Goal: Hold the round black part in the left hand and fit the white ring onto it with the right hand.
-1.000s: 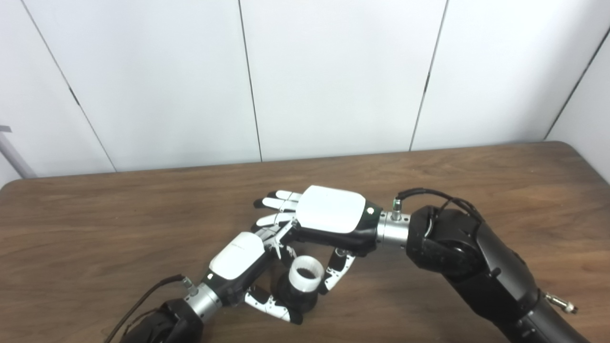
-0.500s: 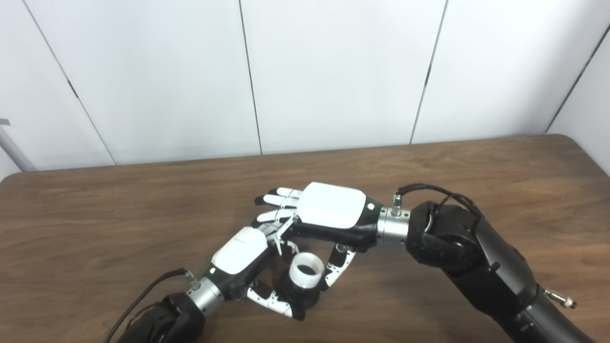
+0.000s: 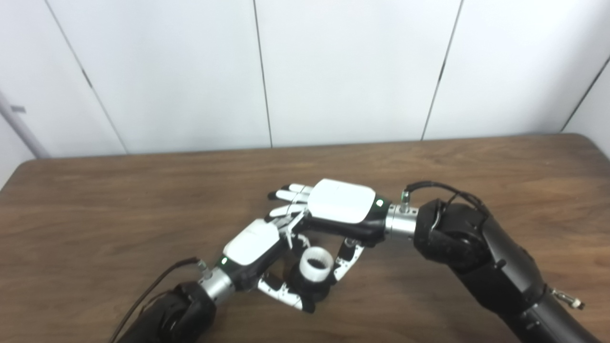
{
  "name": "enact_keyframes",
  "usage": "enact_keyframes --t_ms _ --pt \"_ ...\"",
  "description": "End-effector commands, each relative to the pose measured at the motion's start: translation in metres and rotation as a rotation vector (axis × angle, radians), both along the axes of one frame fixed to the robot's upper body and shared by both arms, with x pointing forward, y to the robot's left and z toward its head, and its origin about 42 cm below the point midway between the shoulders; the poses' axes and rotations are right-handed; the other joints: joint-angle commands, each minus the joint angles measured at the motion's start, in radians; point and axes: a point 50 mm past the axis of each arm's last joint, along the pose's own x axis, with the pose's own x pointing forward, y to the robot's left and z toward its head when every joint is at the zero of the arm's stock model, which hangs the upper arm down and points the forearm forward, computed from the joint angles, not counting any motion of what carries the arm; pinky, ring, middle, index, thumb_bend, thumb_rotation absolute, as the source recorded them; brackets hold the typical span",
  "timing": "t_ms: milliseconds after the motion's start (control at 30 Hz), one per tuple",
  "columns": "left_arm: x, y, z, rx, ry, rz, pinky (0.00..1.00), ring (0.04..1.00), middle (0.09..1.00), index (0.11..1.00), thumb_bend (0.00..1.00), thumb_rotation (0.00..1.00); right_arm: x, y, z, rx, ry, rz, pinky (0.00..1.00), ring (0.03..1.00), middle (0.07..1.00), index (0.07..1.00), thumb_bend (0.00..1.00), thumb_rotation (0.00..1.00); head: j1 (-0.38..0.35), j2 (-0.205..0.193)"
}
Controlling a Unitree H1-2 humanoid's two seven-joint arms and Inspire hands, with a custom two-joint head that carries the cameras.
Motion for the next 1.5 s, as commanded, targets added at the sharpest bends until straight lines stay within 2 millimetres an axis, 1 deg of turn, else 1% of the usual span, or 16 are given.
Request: enact_keyframes --t_ms 0,533,1000,1467 --pt "-0.009 -0.010 -0.006 0.052 0.028 -0.051 1.00 1.000 0.873 0.482 0.52 0.06 0.001 0.003 0.016 0.044 -0.059 0.036 1.00 1.000 0.894 0.479 0.53 0.14 0.003 0.002" --pt "-0.007 -0.016 -0.001 0.067 0.020 -0.049 1.00 1.000 0.882 0.481 0.53 0.06 0.003 0.001 0.001 0.043 -0.023 0.026 1.00 1.000 0.898 0.479 0.53 0.14 0.028 0.016" --pt "-0.004 -0.020 0.000 0.065 0.017 -0.037 1.00 1.000 0.899 0.482 0.52 0.06 0.001 -0.002 -0.003 0.022 -0.010 0.023 1.00 1.000 0.903 0.480 0.53 0.14 0.045 0.027" --pt "-0.005 -0.028 0.000 0.056 0.020 -0.032 1.00 1.000 0.903 0.482 0.52 0.06 0.001 -0.005 -0.012 0.014 0.013 0.018 1.00 1.000 0.904 0.480 0.53 0.14 0.060 0.033"
